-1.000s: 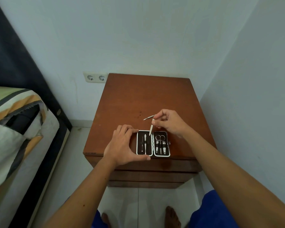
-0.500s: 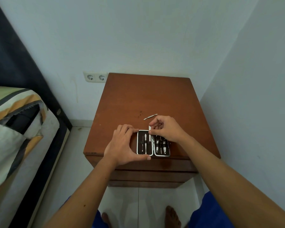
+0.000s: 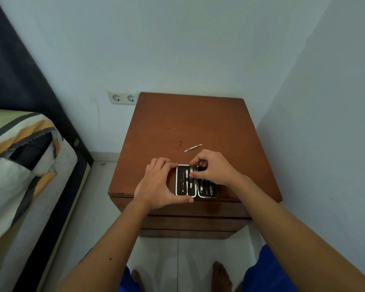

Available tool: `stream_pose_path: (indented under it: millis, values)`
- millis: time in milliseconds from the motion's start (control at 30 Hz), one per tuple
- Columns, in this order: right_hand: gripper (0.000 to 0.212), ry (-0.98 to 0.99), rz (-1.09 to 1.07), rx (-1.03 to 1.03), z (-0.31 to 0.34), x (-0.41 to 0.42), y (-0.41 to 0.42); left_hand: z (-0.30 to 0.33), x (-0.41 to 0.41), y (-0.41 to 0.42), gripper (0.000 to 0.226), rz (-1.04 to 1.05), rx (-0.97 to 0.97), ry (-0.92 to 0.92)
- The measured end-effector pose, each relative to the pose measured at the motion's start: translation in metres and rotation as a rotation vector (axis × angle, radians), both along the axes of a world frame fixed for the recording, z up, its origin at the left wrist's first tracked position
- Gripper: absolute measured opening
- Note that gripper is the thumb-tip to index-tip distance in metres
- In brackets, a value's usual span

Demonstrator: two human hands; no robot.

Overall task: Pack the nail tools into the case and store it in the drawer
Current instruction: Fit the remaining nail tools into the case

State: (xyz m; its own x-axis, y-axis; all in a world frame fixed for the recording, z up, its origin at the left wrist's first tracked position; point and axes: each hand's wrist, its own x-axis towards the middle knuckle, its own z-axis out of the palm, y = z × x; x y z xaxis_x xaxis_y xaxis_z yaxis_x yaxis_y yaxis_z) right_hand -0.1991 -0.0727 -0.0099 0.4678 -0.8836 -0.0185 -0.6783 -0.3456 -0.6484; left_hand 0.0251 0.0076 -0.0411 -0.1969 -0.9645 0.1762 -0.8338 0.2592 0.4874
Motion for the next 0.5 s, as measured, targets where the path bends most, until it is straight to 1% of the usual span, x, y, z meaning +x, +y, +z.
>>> stream_pose_path:
  millis: [133,300,500]
  values:
    - [0.042,-0.021,0.025,-0.051,0.000,-0.004,0.011,0.001,0.000,0.000,0.119,0.003,0.000,-0.001]
    - [0.060,0.069,0.088,-0.104,-0.007,-0.009,0.025,0.001,-0.001,0.001,0.117,0.003,0.001,0.009]
    - [0.058,0.090,0.127,-0.105,-0.004,-0.011,0.029,0.001,0.000,0.001,0.119,0.008,0.008,-0.003]
